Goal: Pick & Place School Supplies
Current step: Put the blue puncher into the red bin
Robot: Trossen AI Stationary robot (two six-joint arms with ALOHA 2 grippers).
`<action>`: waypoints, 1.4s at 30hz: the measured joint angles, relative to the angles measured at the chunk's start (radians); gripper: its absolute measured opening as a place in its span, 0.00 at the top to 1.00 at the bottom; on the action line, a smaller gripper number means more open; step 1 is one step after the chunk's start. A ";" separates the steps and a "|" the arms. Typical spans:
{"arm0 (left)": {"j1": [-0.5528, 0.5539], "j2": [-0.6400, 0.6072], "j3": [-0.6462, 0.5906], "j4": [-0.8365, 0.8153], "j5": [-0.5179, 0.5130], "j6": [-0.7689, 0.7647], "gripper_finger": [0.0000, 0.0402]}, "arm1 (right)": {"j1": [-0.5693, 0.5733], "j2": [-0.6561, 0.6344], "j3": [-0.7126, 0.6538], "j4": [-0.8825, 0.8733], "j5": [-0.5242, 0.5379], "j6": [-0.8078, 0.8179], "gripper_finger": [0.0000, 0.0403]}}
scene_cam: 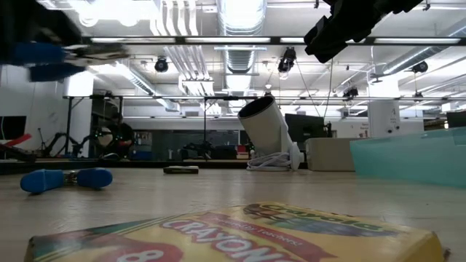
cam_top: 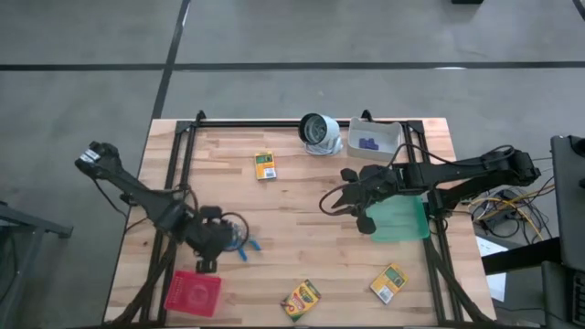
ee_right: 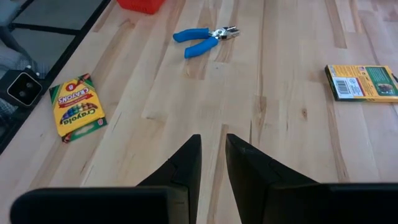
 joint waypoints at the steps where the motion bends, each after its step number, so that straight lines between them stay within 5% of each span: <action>1: -0.019 0.002 0.000 0.001 0.020 -0.041 0.87 | 0.000 0.000 0.000 0.000 0.000 0.000 0.83; 8: -0.172 0.033 0.000 0.002 0.136 -0.294 0.87 | 0.000 0.000 0.000 0.001 0.000 -0.003 0.83; 15: -0.302 0.093 0.000 0.029 0.143 -0.408 0.87 | 0.000 0.005 0.000 0.003 0.001 0.002 0.83; 23: -0.392 0.176 0.000 0.120 0.274 -0.536 0.87 | 0.000 0.005 0.000 0.004 0.006 0.038 0.83; 33: -0.424 0.200 0.001 0.152 0.312 -0.534 0.87 | 0.000 0.005 0.000 0.009 0.133 0.051 0.83; 42: -0.425 0.159 0.001 0.103 0.255 -0.497 0.87 | 0.000 0.006 0.000 0.010 0.133 0.129 0.83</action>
